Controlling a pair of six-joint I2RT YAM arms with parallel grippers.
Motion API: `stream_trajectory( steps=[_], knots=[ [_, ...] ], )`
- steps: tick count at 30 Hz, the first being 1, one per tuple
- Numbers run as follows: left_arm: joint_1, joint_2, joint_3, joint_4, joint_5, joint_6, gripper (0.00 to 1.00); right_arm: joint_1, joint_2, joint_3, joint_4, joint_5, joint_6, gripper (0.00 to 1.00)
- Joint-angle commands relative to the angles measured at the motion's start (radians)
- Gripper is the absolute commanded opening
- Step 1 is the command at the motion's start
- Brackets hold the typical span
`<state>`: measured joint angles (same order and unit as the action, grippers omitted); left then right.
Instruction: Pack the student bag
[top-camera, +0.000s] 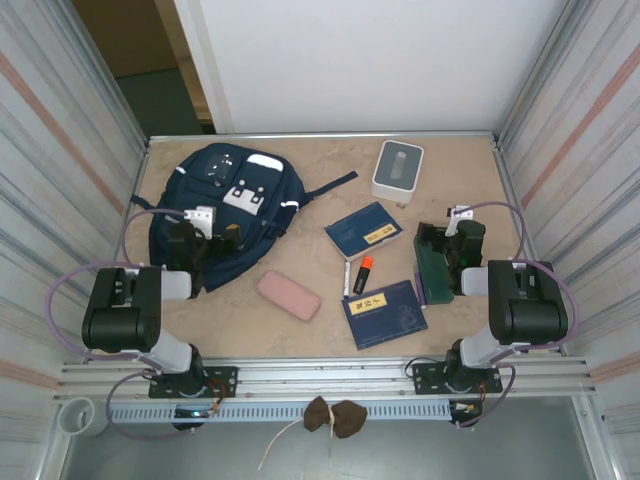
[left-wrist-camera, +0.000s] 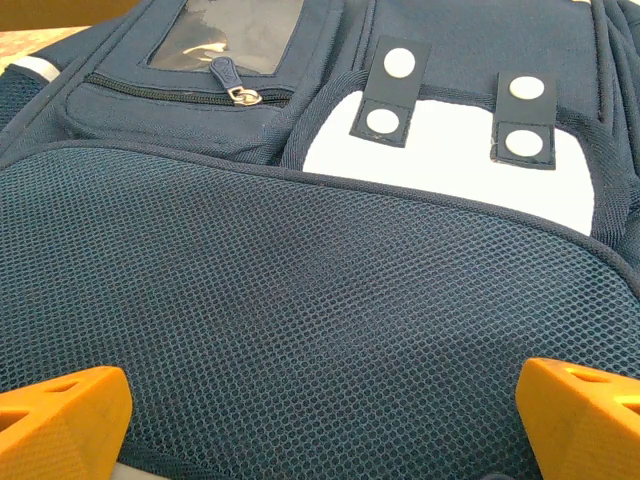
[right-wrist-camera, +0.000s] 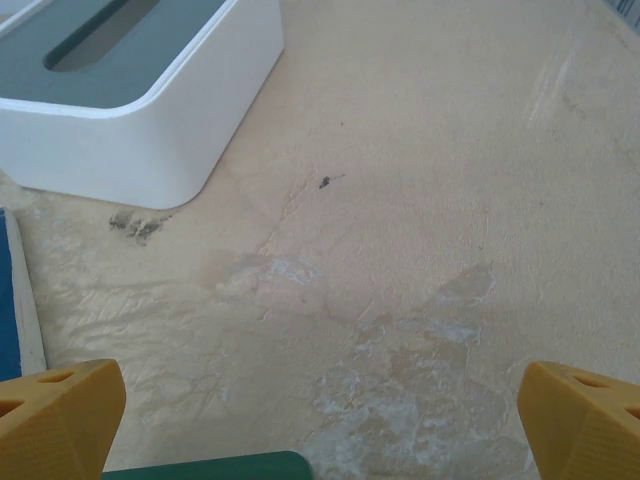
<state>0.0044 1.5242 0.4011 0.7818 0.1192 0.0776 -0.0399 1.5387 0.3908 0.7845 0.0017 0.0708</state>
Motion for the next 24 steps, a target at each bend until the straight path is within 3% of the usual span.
stream_trajectory(
  steps=[1,24],
  knots=[
    [-0.004,-0.013,0.012,0.004,-0.005,-0.001,0.99,-0.005,0.003,0.019,0.015,-0.002,0.012,0.99],
    [-0.004,-0.013,0.013,0.001,-0.004,-0.001,0.99,-0.009,0.003,0.021,0.012,-0.011,0.017,0.99]
  ],
)
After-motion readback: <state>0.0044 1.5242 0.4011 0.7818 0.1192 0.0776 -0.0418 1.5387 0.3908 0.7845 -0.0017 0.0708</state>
